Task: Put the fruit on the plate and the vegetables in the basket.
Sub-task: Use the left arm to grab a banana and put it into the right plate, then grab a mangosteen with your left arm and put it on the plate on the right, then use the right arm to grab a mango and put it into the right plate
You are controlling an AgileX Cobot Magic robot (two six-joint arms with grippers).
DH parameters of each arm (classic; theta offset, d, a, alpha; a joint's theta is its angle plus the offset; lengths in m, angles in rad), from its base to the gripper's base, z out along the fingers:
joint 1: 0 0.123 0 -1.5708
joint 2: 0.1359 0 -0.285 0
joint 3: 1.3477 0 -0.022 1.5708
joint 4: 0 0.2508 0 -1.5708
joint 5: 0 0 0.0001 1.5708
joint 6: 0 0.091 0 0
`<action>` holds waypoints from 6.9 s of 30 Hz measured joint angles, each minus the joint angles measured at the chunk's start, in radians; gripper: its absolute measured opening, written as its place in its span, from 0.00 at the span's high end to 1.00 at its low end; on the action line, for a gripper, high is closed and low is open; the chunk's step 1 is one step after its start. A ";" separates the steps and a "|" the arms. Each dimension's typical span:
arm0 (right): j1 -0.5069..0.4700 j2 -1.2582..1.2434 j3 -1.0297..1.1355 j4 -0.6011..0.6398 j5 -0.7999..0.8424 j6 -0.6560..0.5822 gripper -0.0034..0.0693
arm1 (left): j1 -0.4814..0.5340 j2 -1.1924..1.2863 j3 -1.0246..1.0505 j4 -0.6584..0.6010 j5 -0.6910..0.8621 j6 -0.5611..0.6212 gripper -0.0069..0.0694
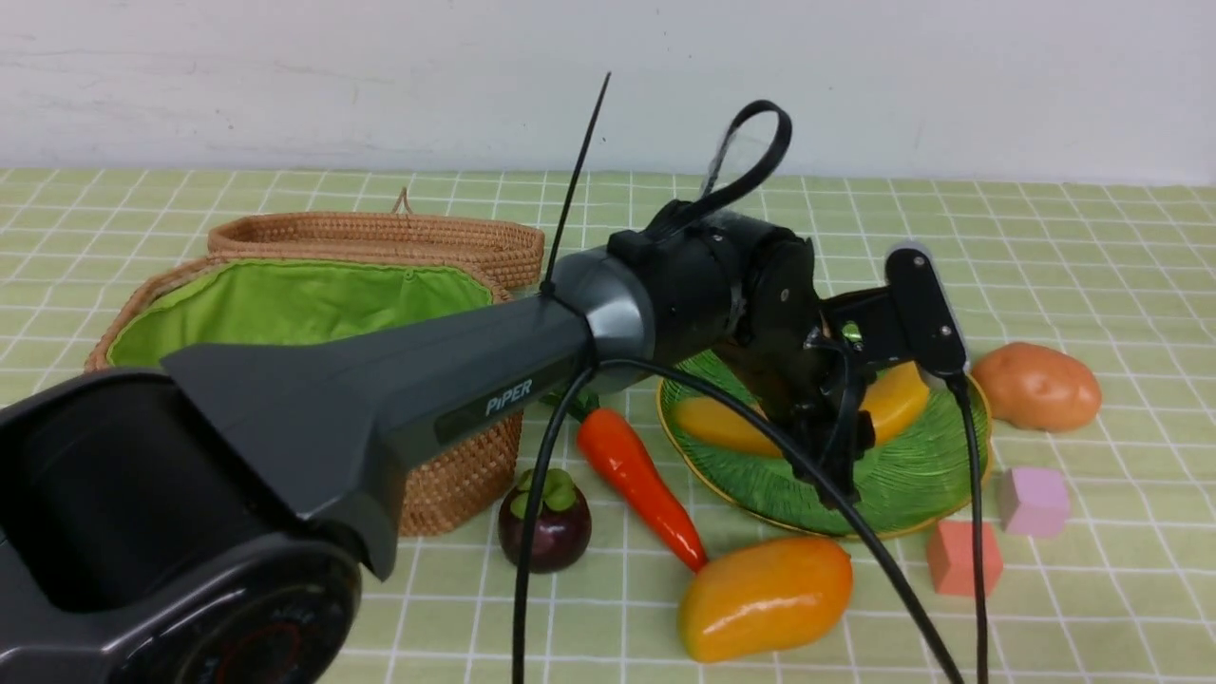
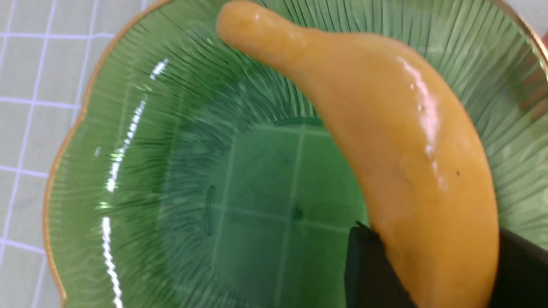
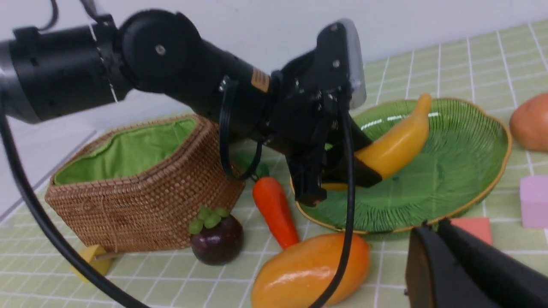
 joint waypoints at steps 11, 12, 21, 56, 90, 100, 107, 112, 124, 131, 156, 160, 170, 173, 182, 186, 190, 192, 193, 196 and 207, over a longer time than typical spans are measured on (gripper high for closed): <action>0.000 0.010 0.000 -0.002 0.005 0.000 0.91 | 0.000 -0.001 0.000 -0.067 -0.032 -0.023 0.10; 0.000 0.010 0.000 -0.002 0.006 0.000 0.91 | 0.000 -0.007 0.000 -0.073 -0.010 -0.023 0.08; 0.000 0.052 -0.103 -0.080 0.115 -0.002 0.90 | 0.000 -0.184 0.000 -0.145 0.180 -0.253 0.36; 0.000 0.148 -0.219 -0.197 0.288 -0.003 0.88 | 0.005 -0.528 0.612 0.323 0.304 -1.341 0.29; 0.000 0.148 -0.219 -0.171 0.306 -0.004 0.86 | 0.005 -0.369 0.612 0.554 0.201 -1.604 0.13; 0.000 0.148 -0.219 -0.169 0.310 -0.004 0.85 | 0.005 -0.339 0.612 0.577 0.165 -1.606 0.13; 0.000 0.148 -0.219 -0.155 0.313 -0.004 0.85 | 0.005 -0.319 0.612 0.599 0.156 -1.606 0.13; 0.000 0.148 -0.219 -0.150 0.314 -0.004 0.85 | 0.005 -0.288 0.612 0.607 0.155 -1.606 0.14; 0.000 0.148 -0.219 -0.131 0.314 -0.029 0.84 | 0.005 -0.281 0.612 0.610 0.168 -1.606 0.24; 0.000 0.148 -0.219 -0.129 0.314 -0.029 0.83 | 0.005 -0.311 0.608 0.592 0.248 -1.595 0.24; 0.000 0.148 -0.219 -0.096 0.313 -0.029 0.83 | -0.006 -0.173 0.065 0.186 0.157 -0.974 0.24; 0.000 0.148 -0.219 -0.096 0.314 -0.029 0.82 | -0.006 -0.001 -0.108 0.167 0.237 -0.948 0.24; 0.000 0.148 -0.219 -0.096 0.336 -0.029 0.82 | -0.006 0.078 -0.210 0.189 0.255 -0.927 0.09; 0.000 0.148 -0.219 -0.096 0.336 -0.029 0.82 | -0.006 0.069 -0.211 0.200 0.256 -0.927 0.04; 0.000 0.148 -0.219 -0.096 0.336 -0.030 0.82 | -0.006 -0.035 -0.211 0.206 0.359 -0.929 0.17; 0.000 0.148 -0.219 -0.096 0.336 -0.030 0.82 | -0.006 -0.167 -0.211 0.208 0.484 -0.931 0.49; 0.000 0.167 -0.230 -0.096 0.347 -0.029 0.82 | -0.006 -0.266 -0.212 0.208 0.563 -0.931 0.81; 0.000 0.208 -0.251 -0.095 0.370 -0.029 0.82 | -0.006 -0.333 -0.212 0.208 0.598 -0.931 0.92; 0.000 0.246 -0.265 -0.095 0.388 -0.029 0.82 | -0.006 -0.377 -0.212 0.208 0.606 -0.935 0.93; 0.000 0.343 -0.293 -0.095 0.418 -0.029 0.82 | -0.006 -0.456 -0.200 0.209 0.606 -0.956 0.93; 0.000 0.645 -0.430 -0.101 0.540 -0.029 0.82 | -0.006 -0.899 0.456 0.224 0.462 -1.047 0.93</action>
